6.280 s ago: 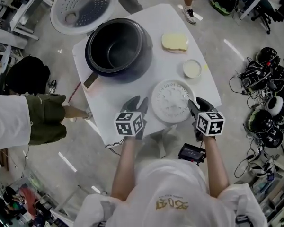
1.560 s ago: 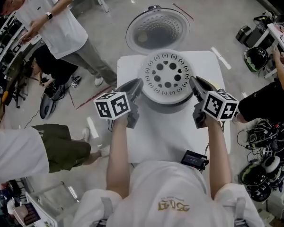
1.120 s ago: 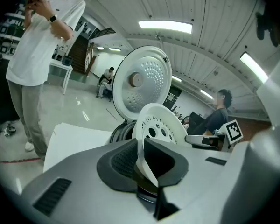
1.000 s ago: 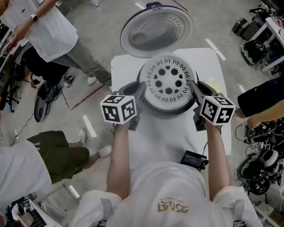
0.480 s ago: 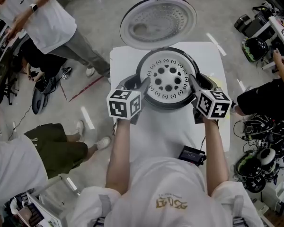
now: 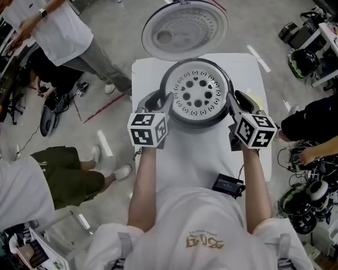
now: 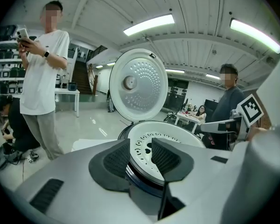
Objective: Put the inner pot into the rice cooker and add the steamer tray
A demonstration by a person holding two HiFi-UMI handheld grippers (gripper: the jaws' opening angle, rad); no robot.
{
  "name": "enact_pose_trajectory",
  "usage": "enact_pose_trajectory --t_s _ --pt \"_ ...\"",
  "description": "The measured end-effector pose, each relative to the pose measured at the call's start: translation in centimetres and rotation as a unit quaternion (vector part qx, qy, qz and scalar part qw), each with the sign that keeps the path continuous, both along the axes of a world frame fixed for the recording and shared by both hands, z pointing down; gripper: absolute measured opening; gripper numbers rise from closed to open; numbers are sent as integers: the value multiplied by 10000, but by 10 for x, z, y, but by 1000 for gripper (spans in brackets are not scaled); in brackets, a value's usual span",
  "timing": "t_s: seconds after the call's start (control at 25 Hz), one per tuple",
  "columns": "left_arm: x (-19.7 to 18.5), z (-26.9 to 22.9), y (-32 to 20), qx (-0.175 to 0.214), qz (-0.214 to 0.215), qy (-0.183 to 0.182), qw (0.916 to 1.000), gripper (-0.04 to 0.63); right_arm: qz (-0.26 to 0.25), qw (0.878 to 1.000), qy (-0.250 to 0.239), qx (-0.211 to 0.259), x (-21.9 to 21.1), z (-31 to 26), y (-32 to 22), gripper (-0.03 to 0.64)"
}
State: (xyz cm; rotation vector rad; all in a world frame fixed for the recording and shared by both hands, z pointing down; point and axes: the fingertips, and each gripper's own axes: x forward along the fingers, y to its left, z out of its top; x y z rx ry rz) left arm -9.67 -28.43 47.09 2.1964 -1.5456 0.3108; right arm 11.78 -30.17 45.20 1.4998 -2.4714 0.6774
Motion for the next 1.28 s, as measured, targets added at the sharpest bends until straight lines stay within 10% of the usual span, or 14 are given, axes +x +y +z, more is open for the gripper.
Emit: enact_pose_trajectory --t_s 0.32,1.28 --pt "16 -13 39 234 -135 185 9995 111 -120 9990 -399 136 9 -2 39 12" --pt "37 -15 136 298 -373 489 9977 16 -527 9960 -200 692 4 -15 129 11"
